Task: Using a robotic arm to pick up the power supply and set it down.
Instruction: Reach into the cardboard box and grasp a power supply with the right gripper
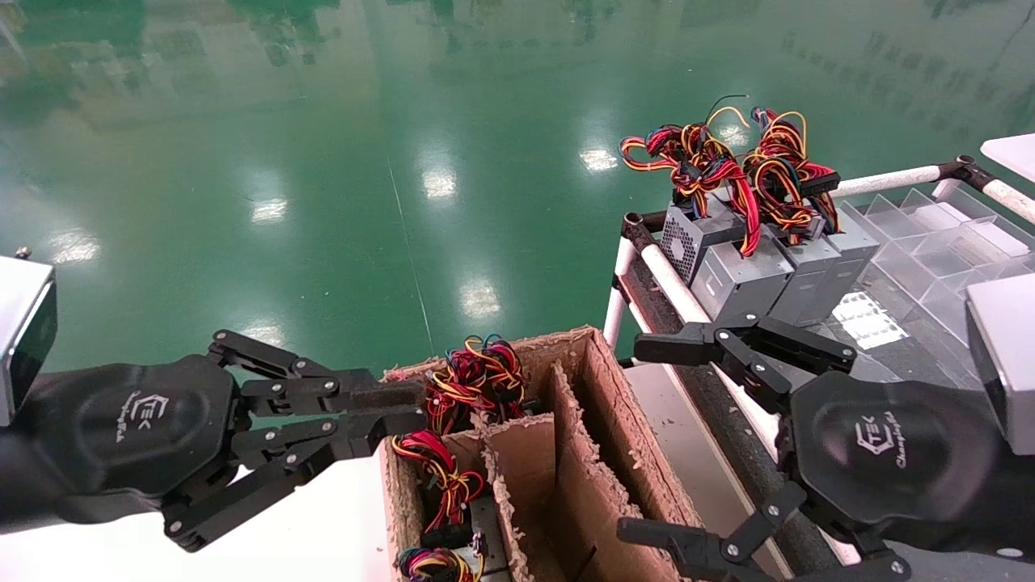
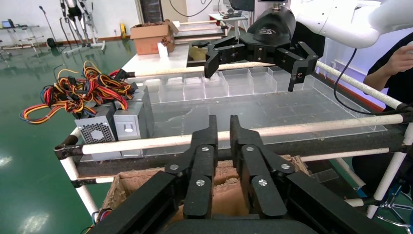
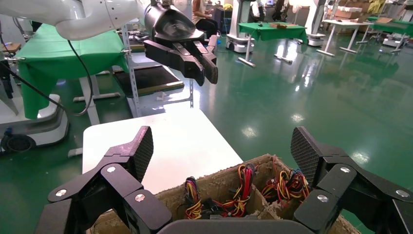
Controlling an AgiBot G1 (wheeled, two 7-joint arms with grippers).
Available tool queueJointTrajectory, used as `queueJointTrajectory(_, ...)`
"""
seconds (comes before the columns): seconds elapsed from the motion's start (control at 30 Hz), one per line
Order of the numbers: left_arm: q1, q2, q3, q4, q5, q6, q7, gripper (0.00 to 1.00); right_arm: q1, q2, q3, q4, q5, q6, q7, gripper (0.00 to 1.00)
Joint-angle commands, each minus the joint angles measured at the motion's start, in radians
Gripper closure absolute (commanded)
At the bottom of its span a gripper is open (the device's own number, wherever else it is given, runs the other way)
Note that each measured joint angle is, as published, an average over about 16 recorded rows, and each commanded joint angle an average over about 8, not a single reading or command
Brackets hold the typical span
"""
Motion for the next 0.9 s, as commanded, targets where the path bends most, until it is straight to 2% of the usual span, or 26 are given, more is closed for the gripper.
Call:
queueJointTrajectory(0.03, 0.000, 0.000, 0.000, 0.000, 0.000, 0.000, 0.000, 0.00, -0.001, 0.000, 0.000, -0.002, 0.000, 0.001, 0.000, 0.00)
queueJointTrajectory(0.3, 0.000, 0.000, 0.000, 0.000, 0.000, 0.000, 0.000, 0.00, 0.017, -0.022, -0.062, 0.020, -0.110, 0.062, 0.075, 0.00)
queueJointTrajectory(0.5, 0.000, 0.000, 0.000, 0.000, 0.000, 0.000, 0.000, 0.00, 0.077, -0.082, -0.163, 0.041, -0.243, 0.047, 0.165, 0.00)
queueJointTrajectory(0.53, 0.000, 0.000, 0.000, 0.000, 0.000, 0.000, 0.000, 0.00, 0.087, -0.096, -0.179, 0.041, -0.263, 0.042, 0.176, 0.06)
queueJointTrajectory(0.77, 0.000, 0.000, 0.000, 0.000, 0.000, 0.000, 0.000, 0.00, 0.117, -0.201, -0.263, 0.032, -0.388, 0.066, 0.207, 0.94)
queueJointTrajectory(0.8, 0.000, 0.000, 0.000, 0.000, 0.000, 0.000, 0.000, 0.00, 0.116, -0.215, -0.271, 0.033, -0.404, 0.077, 0.209, 1.00)
queueJointTrajectory(0.9, 0.000, 0.000, 0.000, 0.000, 0.000, 0.000, 0.000, 0.00, 0.111, -0.253, -0.293, 0.039, -0.446, 0.111, 0.217, 1.00)
